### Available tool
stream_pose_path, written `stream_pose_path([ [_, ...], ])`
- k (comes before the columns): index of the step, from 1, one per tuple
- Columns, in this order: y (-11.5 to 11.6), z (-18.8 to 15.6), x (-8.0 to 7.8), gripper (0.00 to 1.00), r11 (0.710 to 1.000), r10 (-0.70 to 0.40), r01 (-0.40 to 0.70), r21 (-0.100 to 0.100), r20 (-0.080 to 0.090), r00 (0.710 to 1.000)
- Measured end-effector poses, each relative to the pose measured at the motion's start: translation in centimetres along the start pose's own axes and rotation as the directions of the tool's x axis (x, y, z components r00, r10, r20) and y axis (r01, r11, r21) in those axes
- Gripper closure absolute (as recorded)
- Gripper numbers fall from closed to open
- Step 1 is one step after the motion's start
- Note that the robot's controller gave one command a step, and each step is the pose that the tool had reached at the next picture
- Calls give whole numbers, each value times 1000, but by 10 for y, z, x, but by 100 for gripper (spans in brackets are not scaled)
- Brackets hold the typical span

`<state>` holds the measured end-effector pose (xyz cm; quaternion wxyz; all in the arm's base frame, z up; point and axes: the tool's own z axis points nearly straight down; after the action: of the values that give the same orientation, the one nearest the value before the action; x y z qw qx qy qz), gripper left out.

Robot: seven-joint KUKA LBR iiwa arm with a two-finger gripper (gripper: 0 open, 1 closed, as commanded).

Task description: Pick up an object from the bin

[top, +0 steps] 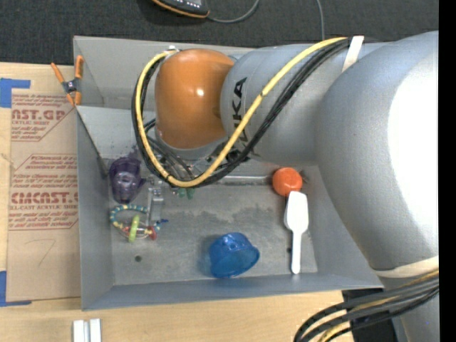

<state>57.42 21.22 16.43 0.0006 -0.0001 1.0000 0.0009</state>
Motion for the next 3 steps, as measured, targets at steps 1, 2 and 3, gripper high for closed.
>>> stream_pose_path([
  [1, 5, 84, 45, 0, 988, -157, 157, 1, -5, 988],
  [2, -5, 66, 49, 0, 999, -45, 45, -2, -1, 999],
  [3, -9, 59, 44, 0, 959, -283, 283, -1, -2, 959],
])
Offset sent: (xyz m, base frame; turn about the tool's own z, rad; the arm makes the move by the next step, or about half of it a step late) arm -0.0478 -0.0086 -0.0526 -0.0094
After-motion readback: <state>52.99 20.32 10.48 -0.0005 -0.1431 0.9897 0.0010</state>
